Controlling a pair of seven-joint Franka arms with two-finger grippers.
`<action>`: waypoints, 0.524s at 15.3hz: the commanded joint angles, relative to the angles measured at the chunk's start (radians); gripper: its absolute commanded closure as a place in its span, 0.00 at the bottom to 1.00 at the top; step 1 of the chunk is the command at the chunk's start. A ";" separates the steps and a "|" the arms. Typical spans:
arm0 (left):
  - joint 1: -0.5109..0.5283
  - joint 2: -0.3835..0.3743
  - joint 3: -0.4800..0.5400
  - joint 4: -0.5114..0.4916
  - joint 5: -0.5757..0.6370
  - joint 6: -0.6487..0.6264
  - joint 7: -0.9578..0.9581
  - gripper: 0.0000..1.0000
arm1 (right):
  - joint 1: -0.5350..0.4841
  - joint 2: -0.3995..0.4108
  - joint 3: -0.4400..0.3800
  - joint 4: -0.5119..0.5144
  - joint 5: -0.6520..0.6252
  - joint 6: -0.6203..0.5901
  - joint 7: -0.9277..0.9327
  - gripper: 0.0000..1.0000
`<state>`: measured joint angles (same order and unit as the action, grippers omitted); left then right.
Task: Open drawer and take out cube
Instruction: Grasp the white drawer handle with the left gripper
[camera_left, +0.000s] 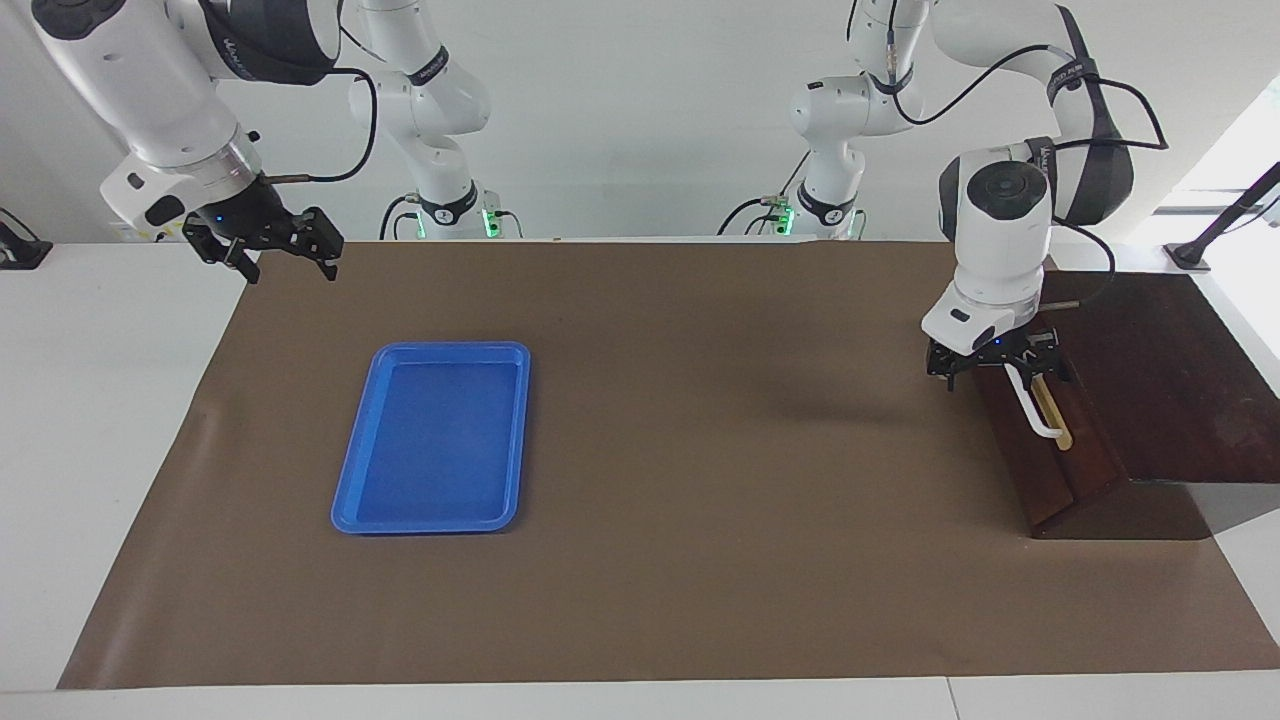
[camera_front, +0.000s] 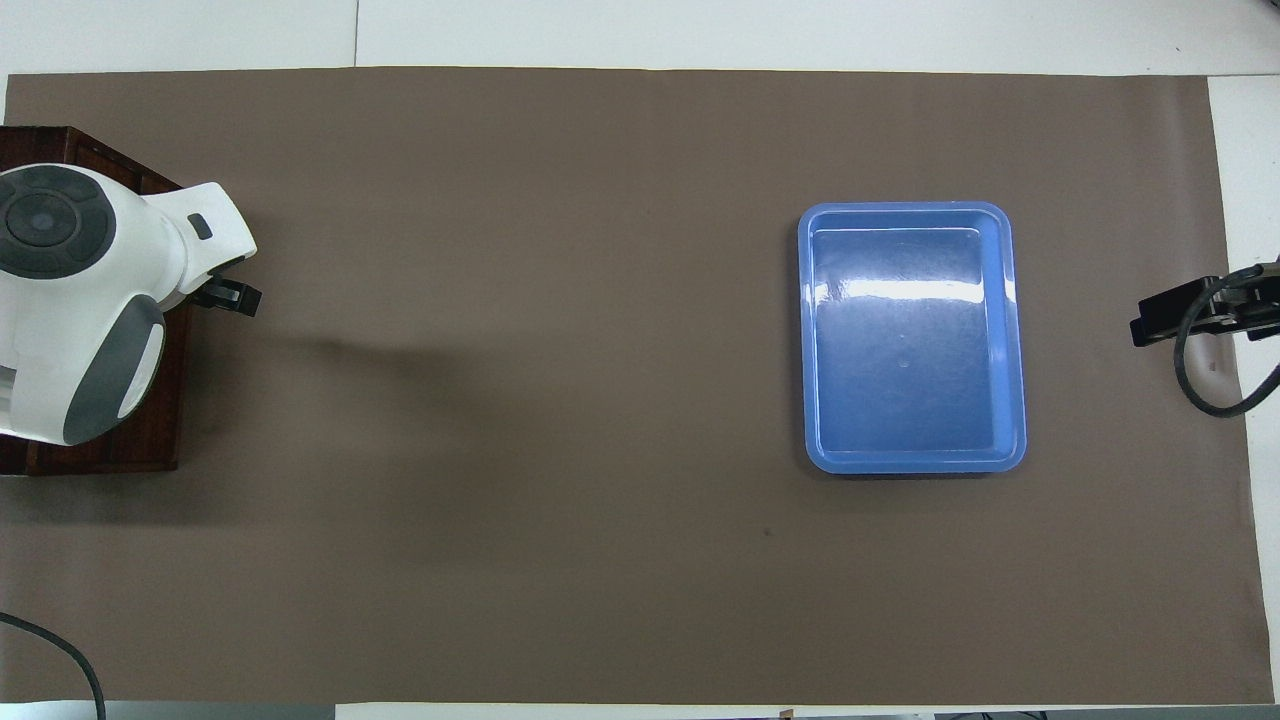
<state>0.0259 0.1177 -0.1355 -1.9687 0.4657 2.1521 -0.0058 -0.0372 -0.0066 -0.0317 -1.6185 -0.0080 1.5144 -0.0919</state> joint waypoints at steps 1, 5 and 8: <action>0.028 -0.018 0.002 -0.055 0.021 0.060 0.010 0.00 | -0.021 -0.015 0.009 -0.015 0.002 0.010 0.005 0.00; 0.045 -0.015 0.002 -0.068 0.022 0.083 0.010 0.00 | -0.036 -0.021 0.010 -0.020 0.005 0.013 0.012 0.00; 0.063 -0.010 0.002 -0.068 0.030 0.098 0.012 0.00 | -0.032 -0.021 0.012 -0.018 0.005 0.015 0.014 0.00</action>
<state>0.0660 0.1179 -0.1316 -2.0109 0.4705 2.2084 -0.0020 -0.0592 -0.0072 -0.0308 -1.6188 -0.0080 1.5144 -0.0919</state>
